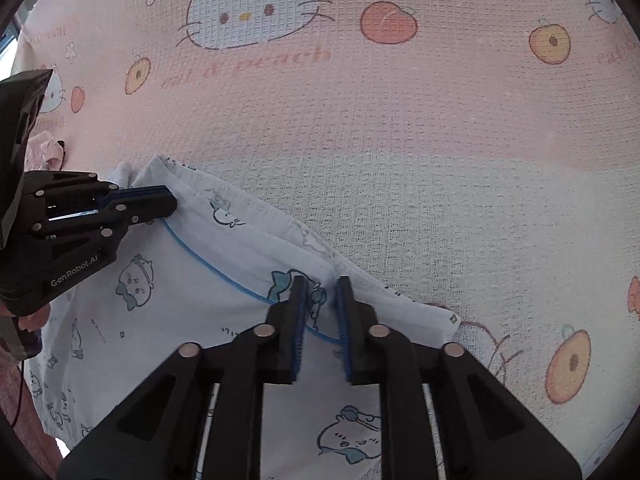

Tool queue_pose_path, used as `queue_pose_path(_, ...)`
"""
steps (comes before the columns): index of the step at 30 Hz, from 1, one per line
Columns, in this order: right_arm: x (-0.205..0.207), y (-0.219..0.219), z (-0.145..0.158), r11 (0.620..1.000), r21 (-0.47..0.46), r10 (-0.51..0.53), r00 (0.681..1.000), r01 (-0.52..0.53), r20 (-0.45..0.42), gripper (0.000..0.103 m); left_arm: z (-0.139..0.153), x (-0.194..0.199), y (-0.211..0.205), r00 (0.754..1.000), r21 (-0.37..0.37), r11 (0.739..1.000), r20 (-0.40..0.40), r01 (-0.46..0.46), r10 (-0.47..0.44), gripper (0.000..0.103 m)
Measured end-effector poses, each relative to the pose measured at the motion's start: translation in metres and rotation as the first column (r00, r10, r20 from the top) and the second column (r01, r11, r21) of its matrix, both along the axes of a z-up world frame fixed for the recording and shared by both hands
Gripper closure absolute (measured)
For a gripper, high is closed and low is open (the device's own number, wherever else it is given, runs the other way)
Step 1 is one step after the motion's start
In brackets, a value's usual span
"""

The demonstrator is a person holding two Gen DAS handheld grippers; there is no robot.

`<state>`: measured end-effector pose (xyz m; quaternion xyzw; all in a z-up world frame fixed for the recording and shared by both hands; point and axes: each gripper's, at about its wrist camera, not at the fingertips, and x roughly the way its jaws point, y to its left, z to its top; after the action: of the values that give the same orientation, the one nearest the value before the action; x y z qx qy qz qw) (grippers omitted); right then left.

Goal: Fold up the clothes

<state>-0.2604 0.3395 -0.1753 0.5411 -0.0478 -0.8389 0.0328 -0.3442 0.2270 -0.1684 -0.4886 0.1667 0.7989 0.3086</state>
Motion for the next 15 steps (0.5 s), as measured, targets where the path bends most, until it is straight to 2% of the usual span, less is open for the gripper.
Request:
queue_pose_path(7, 0.001, 0.014, 0.01, 0.998, -0.045, -0.046, 0.998, 0.044, -0.043, 0.096, 0.007, -0.011, 0.0, 0.998, 0.064, 0.996, -0.004, -0.056, 0.056, 0.1)
queue_pose_path(11, 0.001, 0.03, 0.016, 0.993, -0.038, -0.115, 0.991, 0.112, -0.068, 0.096, 0.004, -0.02, 0.002, 0.997, 0.084, 0.993, -0.01, -0.077, 0.078, 0.103)
queue_pose_path(13, 0.0, 0.039, 0.015, 0.988, -0.066, -0.145, 0.987, 0.141, -0.064, 0.096, -0.01, -0.027, 0.01, 0.996, 0.061, 0.995, 0.045, -0.073, 0.071, 0.102)
queue_pose_path(15, -0.002, 0.044, 0.011, 0.986, -0.081, -0.147, 0.988, 0.143, -0.041, 0.096, -0.01, -0.029, 0.009, 0.995, 0.083, 0.994, 0.085, -0.066, 0.059, 0.102)
